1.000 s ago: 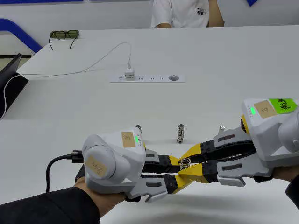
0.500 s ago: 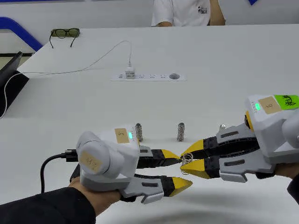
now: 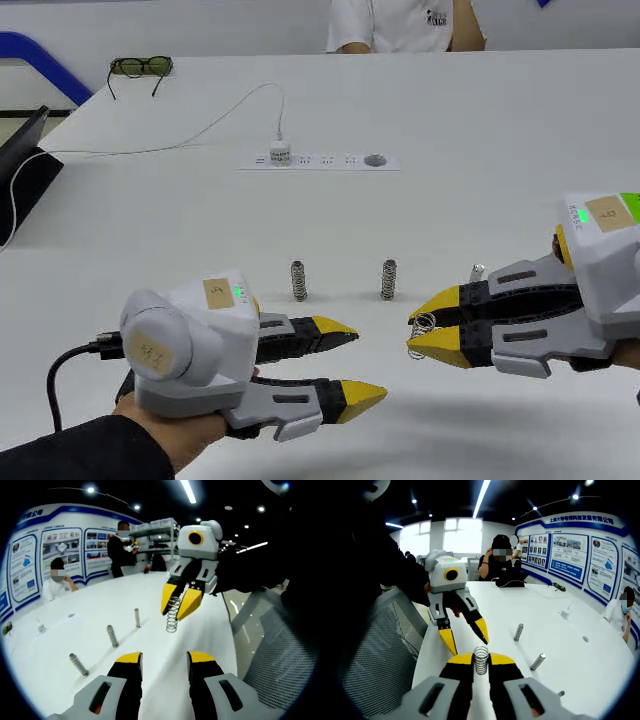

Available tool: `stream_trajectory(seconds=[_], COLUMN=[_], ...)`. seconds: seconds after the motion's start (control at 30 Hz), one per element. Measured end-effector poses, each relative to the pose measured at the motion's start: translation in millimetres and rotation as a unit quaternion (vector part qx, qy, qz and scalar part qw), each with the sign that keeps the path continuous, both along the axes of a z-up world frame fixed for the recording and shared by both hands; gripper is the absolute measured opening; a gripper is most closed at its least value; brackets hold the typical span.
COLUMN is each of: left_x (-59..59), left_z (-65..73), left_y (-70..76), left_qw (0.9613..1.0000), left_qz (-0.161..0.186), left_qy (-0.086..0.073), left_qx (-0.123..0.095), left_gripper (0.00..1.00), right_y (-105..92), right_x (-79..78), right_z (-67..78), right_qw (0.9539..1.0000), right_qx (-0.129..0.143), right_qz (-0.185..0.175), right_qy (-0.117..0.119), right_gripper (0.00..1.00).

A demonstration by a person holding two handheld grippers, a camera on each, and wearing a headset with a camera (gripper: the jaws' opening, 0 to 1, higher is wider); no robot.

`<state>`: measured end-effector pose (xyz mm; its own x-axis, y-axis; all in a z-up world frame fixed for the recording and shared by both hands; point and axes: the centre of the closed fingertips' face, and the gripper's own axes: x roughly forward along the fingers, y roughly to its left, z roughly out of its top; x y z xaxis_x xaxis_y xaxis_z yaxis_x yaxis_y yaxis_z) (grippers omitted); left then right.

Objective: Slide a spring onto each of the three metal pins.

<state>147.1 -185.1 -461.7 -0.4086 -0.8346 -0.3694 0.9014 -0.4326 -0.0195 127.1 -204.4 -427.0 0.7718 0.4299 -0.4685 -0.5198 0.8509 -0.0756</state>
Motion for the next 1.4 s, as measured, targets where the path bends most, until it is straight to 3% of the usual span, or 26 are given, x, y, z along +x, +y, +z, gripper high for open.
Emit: stream_trajectory(seconds=[0.43,1.4], left_x=[22.8,30.3], left_z=[2.8,-0.6], left_y=[11.6,18.7], left_qw=[0.9987,0.9970], left_qz=[0.049,0.074], left_qy=[0.012,0.023], left_qx=[-0.005,-0.004], left_gripper=[0.38,0.39], right_y=[-19.3,-83.0], right_x=[-4.9,-8.4], right_z=[1.8,7.5], right_qw=[0.9997,0.9949], right_qx=[-0.002,-0.005], right_qz=[-0.023,-0.100], right_qy=[-0.004,-0.014], right_gripper=[0.12,0.12])
